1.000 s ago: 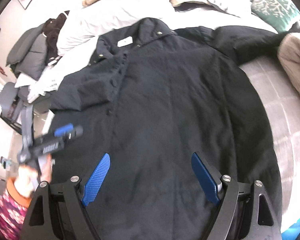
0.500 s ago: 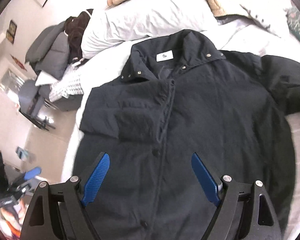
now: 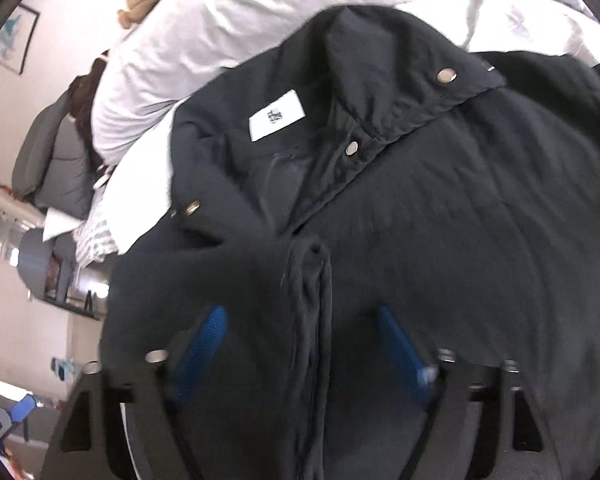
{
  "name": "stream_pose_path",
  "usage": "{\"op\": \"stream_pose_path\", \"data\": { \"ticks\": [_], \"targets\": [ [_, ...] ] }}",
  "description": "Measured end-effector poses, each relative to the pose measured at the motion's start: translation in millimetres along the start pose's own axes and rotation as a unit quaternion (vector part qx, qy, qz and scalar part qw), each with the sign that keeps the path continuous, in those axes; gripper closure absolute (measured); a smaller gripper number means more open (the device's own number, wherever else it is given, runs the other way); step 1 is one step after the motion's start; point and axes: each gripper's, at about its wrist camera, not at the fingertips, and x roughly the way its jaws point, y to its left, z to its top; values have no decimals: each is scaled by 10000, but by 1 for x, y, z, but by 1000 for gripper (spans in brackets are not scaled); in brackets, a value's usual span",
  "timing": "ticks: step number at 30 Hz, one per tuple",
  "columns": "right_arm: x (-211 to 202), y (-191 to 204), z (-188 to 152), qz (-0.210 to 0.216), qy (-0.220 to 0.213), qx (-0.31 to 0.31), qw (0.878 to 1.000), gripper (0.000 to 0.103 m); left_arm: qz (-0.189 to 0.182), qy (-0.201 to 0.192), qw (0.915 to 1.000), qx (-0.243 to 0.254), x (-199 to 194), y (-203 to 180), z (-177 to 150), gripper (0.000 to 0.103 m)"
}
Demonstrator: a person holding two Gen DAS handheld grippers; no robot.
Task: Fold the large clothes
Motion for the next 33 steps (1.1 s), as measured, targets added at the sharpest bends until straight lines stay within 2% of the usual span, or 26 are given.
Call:
{"op": "stream_pose_path", "data": {
  "ticks": [1, 2, 3, 6, 9, 11, 13, 15, 16, 18, 21, 24, 27, 29, 30, 31, 33],
  "targets": [
    [7, 1, 2, 26, -42, 6, 10000, 74, 132, -70, 9999, 47, 10, 2, 3, 28],
    [10, 5, 4, 35, -36, -70, 10000, 78, 329, -256, 9990, 145, 27, 7, 6, 48],
    [7, 11, 5, -65, -142, -189, 9997, 89, 429, -364, 9981, 242, 41, 11, 9, 61],
    [-26, 30, 5, 105, -876, -723, 9935, 92, 425, -419, 9977, 319, 80, 25, 11, 71],
    [-49, 33, 10, -237, -1444, -1105, 9830, 92, 109, -86, 9996, 247, 123, 38, -4, 75],
    [-43, 24, 17, -557, -1389, -1156, 9820, 91, 143, -158, 9989, 426, 134, 35, -17, 75],
    [-25, 17, 18, -850, -1164, -1211, 9821, 79, 362, -384, 9960, 728, 132, 27, -26, 75],
    [-22, 13, 13, -1220, -1197, -1216, 9778, 75, 461, -430, 9942, 873, 124, 20, -28, 74],
    [-29, 14, 7, -1267, -1397, -1205, 9746, 72, 435, -502, 9934, 933, 117, 17, -30, 72],
    [-45, 20, -5, -1337, -1797, -1268, 9663, 67, 331, -560, 9931, 973, 111, 17, -33, 56],
    [-52, 36, -26, -1076, -1949, -1566, 9622, 66, 331, -375, 9937, 1005, 117, 18, -40, 55],
    [-29, 45, -41, -958, -1453, -1930, 9656, 66, 373, -286, 9940, 987, 112, 19, -52, 55],
    [-6, 26, -55, -1173, -912, -1951, 9695, 66, 327, -102, 9958, 849, 89, 13, -62, 55],
    [-16, 20, -60, -1178, -918, -1994, 9685, 66, 272, -58, 9964, 800, 60, 9, -74, 54],
    [-24, 18, -60, -1180, -852, -1953, 9699, 63, 264, -108, 9963, 811, 46, 6, -81, 50],
    [-33, 17, -60, -1197, -785, -1894, 9714, 56, 277, -169, 9960, 832, 32, 4, -87, 47],
    [-58, 15, -63, -1142, -674, -1771, 9752, 52, 297, -351, 9948, 905, -5, -4, -104, 38]
  ]
}}
